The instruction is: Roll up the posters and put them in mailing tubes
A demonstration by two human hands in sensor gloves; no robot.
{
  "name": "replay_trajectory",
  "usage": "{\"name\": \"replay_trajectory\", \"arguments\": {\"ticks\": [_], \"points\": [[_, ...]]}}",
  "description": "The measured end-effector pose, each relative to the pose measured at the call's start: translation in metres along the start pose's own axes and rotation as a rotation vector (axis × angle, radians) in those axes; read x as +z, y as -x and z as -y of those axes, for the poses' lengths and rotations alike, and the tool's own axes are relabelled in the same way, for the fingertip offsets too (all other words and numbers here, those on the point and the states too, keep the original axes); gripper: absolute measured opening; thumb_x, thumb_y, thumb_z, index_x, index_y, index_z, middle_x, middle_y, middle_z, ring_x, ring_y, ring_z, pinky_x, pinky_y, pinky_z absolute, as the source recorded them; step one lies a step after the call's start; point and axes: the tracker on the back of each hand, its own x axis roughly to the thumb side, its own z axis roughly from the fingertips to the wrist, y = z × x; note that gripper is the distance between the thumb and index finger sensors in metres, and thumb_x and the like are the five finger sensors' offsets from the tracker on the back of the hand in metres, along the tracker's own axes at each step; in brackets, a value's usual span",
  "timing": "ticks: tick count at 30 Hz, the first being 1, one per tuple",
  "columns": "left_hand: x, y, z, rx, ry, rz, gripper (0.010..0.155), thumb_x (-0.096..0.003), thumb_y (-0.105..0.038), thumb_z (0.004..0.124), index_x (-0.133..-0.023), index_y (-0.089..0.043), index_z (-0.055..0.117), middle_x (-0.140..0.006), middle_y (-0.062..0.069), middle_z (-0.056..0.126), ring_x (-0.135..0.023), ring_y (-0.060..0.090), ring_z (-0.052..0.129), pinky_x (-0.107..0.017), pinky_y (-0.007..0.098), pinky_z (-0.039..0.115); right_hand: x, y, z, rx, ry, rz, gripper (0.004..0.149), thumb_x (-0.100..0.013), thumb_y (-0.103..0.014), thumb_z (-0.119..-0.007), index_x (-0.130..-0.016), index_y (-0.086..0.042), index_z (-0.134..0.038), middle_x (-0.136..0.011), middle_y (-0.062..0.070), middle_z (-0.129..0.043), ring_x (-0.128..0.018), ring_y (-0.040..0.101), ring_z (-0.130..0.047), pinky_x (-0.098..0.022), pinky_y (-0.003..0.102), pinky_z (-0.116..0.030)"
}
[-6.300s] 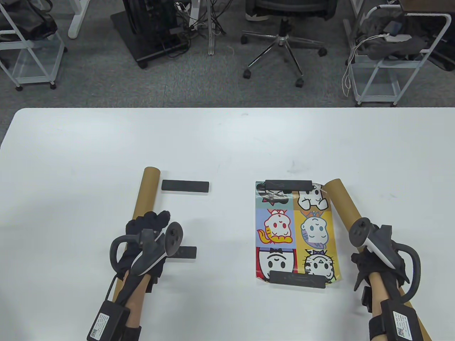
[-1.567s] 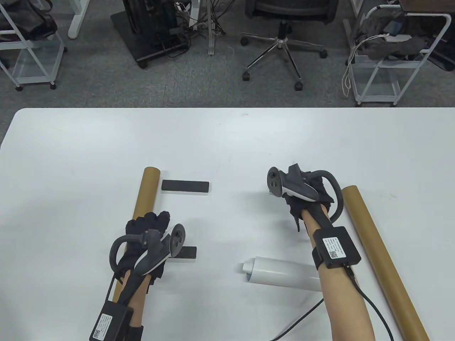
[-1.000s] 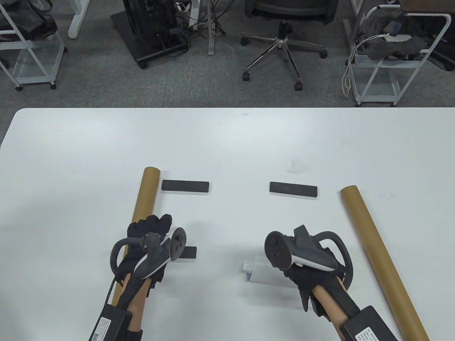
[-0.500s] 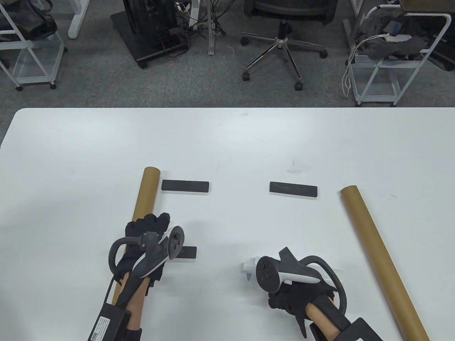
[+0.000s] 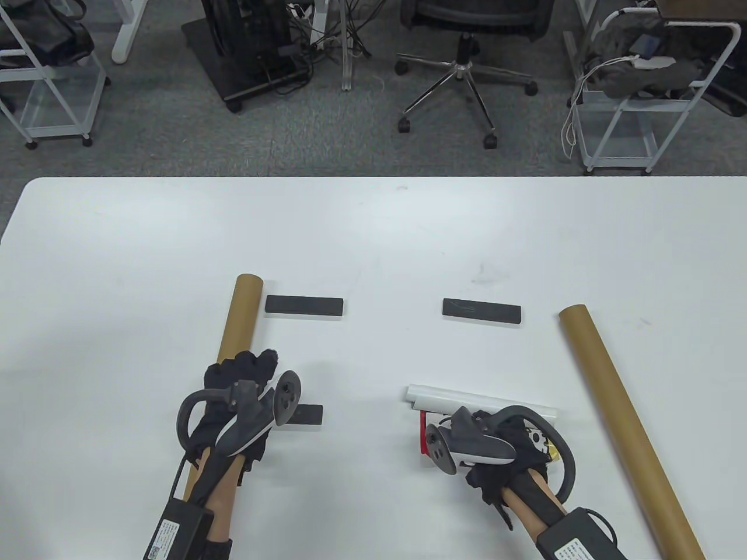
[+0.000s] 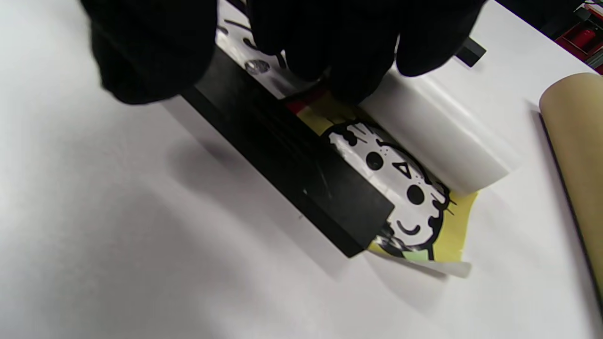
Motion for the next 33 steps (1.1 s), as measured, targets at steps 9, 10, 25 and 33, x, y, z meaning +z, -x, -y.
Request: {"name": "replay_trajectory", "arguments": {"ticks": [9, 10, 25, 33], "points": [[0.000, 0.000, 0.001, 0.000, -0.001, 0.002, 0.062, -0.0477, -0.050, 0.072, -0.106, -0.029, 0.069, -0.100, 0.001, 0.083, -0.084, 0.026, 0.092, -0.077, 0.055, 0.071, -0.004, -0.020, -0.011, 0.233, 0.286, -0.008, 0.074, -0.031, -0.044, -0.082, -0.096, -0.013, -0.061, -0.093, 0.010, -0.081, -0.079, 0.025, -0.096, -0.067, 0.054, -0.076], [0.000, 0.000, 0.000, -0.002, 0.000, 0.002, 0.062, -0.0476, -0.050, 0.072, -0.106, -0.029, 0.069, -0.100, 0.001, 0.083, -0.084, 0.026, 0.092, -0.077, 0.055, 0.071, -0.004, -0.021, -0.012, 0.238, 0.303, -0.009, 0.072, -0.031, -0.043, -0.083, -0.094, -0.014, -0.063, -0.091, 0.009, -0.083, -0.077, 0.024, -0.098, -0.067, 0.053, -0.077], [0.000, -0.001, 0.000, -0.004, -0.005, 0.005, 0.062, -0.0475, -0.049, 0.073, -0.106, -0.029, 0.069, -0.101, 0.001, 0.083, -0.084, 0.026, 0.092, -0.077, 0.055, 0.071, 0.006, -0.011, 0.014, 0.181, 0.265, -0.015, 0.069, -0.037, -0.043, -0.084, -0.095, -0.011, -0.065, -0.090, 0.010, -0.084, -0.076, 0.025, -0.099, -0.066, 0.054, -0.077], [0.001, -0.001, 0.000, -0.004, -0.010, 0.008, 0.062, -0.0475, -0.049, 0.073, -0.106, -0.029, 0.069, -0.100, 0.001, 0.083, -0.084, 0.026, 0.092, -0.076, 0.055, 0.071, 0.017, -0.005, 0.022, 0.173, 0.250, -0.027, 0.069, -0.036, -0.043, -0.084, -0.095, -0.011, -0.065, -0.090, 0.010, -0.084, -0.075, 0.025, -0.099, -0.066, 0.054, -0.077]]}}
